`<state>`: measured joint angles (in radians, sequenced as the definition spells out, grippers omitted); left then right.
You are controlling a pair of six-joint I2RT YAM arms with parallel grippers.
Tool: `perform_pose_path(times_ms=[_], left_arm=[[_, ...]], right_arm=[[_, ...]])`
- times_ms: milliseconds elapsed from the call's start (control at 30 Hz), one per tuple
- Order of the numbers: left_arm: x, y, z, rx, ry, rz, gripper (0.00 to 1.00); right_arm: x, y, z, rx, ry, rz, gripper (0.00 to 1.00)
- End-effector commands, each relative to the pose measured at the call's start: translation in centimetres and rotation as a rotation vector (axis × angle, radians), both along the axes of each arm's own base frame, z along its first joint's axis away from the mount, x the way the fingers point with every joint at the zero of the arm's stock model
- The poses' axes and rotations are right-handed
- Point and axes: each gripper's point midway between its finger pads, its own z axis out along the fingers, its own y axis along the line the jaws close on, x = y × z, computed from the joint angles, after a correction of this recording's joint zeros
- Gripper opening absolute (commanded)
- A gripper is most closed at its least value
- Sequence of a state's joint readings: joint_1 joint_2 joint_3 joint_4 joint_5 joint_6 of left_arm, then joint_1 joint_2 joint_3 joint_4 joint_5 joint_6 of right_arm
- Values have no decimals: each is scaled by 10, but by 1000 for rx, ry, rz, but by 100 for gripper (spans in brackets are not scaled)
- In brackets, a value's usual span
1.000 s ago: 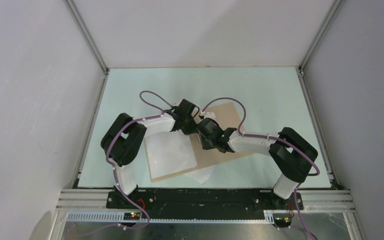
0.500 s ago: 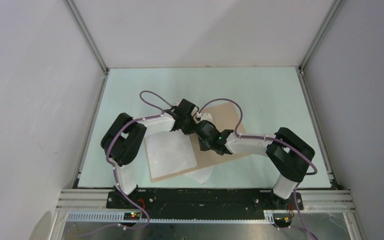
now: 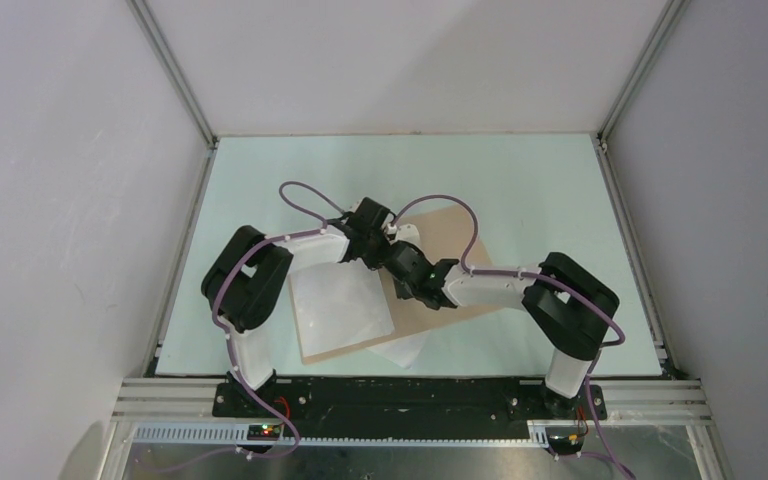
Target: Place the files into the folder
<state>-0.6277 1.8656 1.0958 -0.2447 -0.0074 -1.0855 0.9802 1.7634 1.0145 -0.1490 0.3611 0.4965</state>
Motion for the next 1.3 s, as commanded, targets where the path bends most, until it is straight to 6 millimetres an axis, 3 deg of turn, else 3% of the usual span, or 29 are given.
perform_pose_path(times_ms=[0,433,767,1267], left_arm=[[-53,29,-44,137,197,-55,0],[-57,37,-50,151,215,-66,0],[-59,41,-54,151,234,-73,0],[-67,51,-61,160,261,-100,0]], right_arm=[[3,-4,-5,-73,-27,-5,15],[-13,-20,-23,-213,-27,-5,15],[-14,-34,-26,-348,-41,-16,12],[-29,-45,-61,-408,31,-64,10]])
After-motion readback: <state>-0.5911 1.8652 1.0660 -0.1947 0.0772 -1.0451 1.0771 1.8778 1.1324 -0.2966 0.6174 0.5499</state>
